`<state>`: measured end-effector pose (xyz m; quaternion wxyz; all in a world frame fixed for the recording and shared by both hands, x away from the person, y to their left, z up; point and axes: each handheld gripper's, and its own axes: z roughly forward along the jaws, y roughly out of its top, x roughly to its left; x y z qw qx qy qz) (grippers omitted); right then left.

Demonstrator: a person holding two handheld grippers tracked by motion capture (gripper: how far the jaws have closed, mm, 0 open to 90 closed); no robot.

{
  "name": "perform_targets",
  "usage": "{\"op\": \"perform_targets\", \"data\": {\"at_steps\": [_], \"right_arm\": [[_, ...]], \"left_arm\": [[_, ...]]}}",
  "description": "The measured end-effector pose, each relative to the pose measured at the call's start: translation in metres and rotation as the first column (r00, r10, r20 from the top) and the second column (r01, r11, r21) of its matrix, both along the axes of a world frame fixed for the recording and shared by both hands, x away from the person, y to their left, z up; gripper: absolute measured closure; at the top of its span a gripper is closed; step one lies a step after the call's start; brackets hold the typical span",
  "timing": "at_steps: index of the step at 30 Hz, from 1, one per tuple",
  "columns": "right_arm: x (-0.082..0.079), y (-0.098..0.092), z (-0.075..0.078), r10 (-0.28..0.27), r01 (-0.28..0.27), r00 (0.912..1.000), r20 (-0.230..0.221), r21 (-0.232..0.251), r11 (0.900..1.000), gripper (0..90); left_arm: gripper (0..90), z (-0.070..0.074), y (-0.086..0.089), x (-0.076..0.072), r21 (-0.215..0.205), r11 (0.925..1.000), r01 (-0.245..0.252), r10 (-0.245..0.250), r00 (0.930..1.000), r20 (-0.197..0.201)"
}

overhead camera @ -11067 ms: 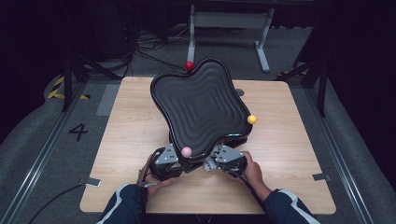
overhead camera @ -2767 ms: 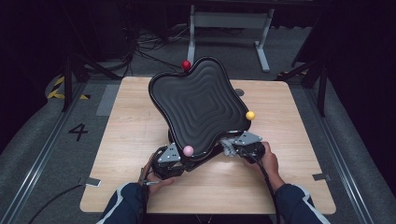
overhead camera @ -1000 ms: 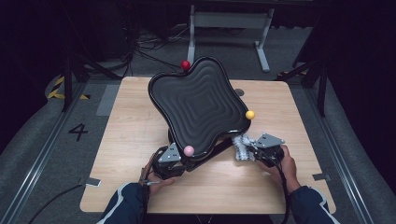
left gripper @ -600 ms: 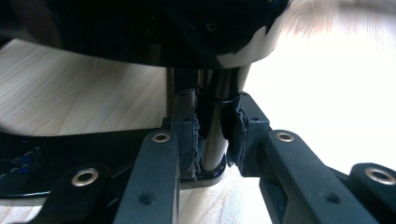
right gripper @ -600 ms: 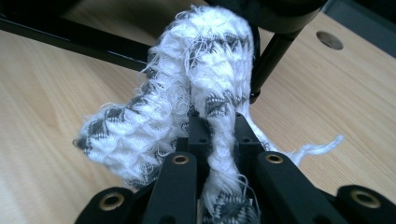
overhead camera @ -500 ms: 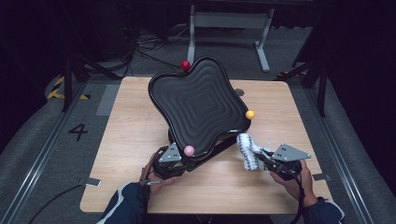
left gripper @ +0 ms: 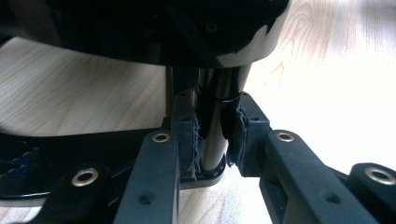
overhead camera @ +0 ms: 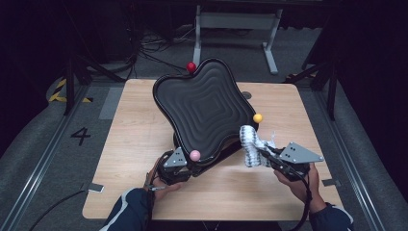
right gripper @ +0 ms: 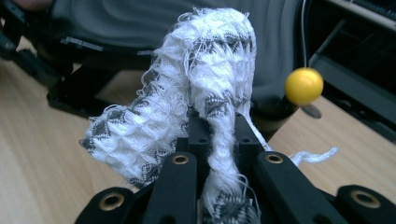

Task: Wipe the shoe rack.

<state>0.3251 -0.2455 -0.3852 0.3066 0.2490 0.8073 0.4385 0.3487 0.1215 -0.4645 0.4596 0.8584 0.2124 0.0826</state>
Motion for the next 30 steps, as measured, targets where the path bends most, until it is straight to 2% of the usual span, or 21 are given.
{"op": "perform_targets", "data": {"at_steps": [3,7,8,12,15,16,21,23,25,30], "right_arm": [[0.005,0.006,0.004,-0.003,0.003,0.9998,0.018,-0.011,1.0,82.2],[0.024,0.023,0.009,0.006,-0.005,0.9994,0.033,-0.014,1.0,82.2],[0.029,0.027,0.01,0.01,-0.01,0.9995,0.03,-0.003,1.0,82.2],[0.045,0.043,0.011,0.027,-0.027,0.9994,0.023,-0.019,0.999,82.2],[0.056,0.055,0.009,0.045,-0.045,0.999,0.003,-0.04,0.998,82.2],[0.06,0.065,0.007,0.059,-0.059,0.9982,0.005,-0.059,0.997,82.1],[0.063,0.085,0.007,0.096,-0.096,0.9953,0.001,-0.066,0.993,82.1],[0.061,0.101,0.005,0.124,-0.123,0.9923,0.003,-0.097,0.988,82.2],[0.06,0.104,0.004,0.134,-0.133,0.991,0.003,-0.102,0.986,82.1],[0.049,0.127,0.002,0.198,-0.198,0.9801,-0.013,-0.116,0.973,82.1]], "left_arm": [[74.0,0.0,0.0,0.0,-0.001,1.0,0.0,0.0,1.0,-0.004],[74.1,0.0,0.0,0.0,-0.002,1.0,0.001,-0.001,1.0,-0.005],[74.1,0.0,0.0,0.0,-0.005,1.0,0.0,0.0,1.0,-0.007],[74.1,0.0,0.0,0.001,-0.003,1.0,0.005,-0.005,1.0,-0.006],[74.1,0.0,-0.001,0.001,-0.003,1.0,0.004,-0.004,1.0,-0.007],[74.0,-0.001,-0.001,0.001,-0.01,0.9999,0.005,-0.005,1.0,-0.007],[74.0,-0.001,-0.004,0.002,-0.01,0.9999,0.006,-0.006,1.0,-0.005],[74.1,-0.001,-0.004,0.002,-0.01,0.9999,0.007,-0.007,1.0,-0.004],[74.0,-0.001,-0.004,0.002,-0.01,0.9999,0.008,-0.008,0.9999,-0.006],[74.1,-0.001,-0.004,0.002,-0.004,0.9999,0.009,-0.009,1.0,-0.003]]}}
